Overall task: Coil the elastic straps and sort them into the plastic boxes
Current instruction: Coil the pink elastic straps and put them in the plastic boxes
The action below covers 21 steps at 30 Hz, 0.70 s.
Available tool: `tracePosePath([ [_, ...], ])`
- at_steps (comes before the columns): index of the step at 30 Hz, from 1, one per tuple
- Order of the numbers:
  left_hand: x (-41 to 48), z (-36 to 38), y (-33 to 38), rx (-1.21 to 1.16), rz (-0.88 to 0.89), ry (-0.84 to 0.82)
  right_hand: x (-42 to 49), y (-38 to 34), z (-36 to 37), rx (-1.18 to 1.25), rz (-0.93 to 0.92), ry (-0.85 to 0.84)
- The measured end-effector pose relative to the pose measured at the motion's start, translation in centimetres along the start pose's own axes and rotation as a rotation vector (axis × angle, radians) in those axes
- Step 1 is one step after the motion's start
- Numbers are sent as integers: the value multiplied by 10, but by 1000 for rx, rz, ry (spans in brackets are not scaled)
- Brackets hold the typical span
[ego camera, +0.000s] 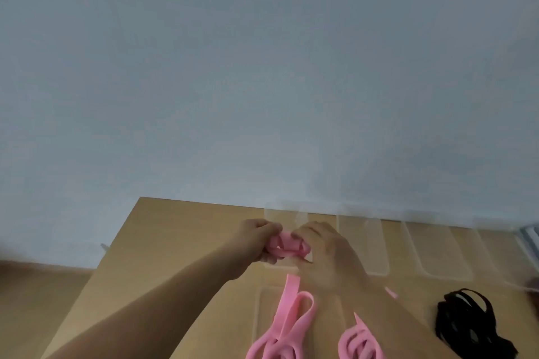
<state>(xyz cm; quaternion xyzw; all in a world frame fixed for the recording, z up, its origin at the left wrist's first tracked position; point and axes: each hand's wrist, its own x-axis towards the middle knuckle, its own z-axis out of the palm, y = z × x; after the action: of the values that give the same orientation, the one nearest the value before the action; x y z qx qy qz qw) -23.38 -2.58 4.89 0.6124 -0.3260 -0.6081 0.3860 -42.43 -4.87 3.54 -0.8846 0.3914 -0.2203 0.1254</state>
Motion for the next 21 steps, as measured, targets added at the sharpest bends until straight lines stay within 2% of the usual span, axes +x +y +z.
tracePosePath([
  [3,28,7,0,108,47,103,24,32,10,-13,13,-63],
  [7,61,4,-10,534,144,316,60,68,33,-80,-41,-150],
  [10,76,3,-23,733,145,330,77,86,54,-123,-99,-228],
  [15,88,5,-39,797,127,288,90,97,78,-242,-160,-317],
  [21,95,3,-49,780,119,324,98,97,78,-248,-238,-319],
])
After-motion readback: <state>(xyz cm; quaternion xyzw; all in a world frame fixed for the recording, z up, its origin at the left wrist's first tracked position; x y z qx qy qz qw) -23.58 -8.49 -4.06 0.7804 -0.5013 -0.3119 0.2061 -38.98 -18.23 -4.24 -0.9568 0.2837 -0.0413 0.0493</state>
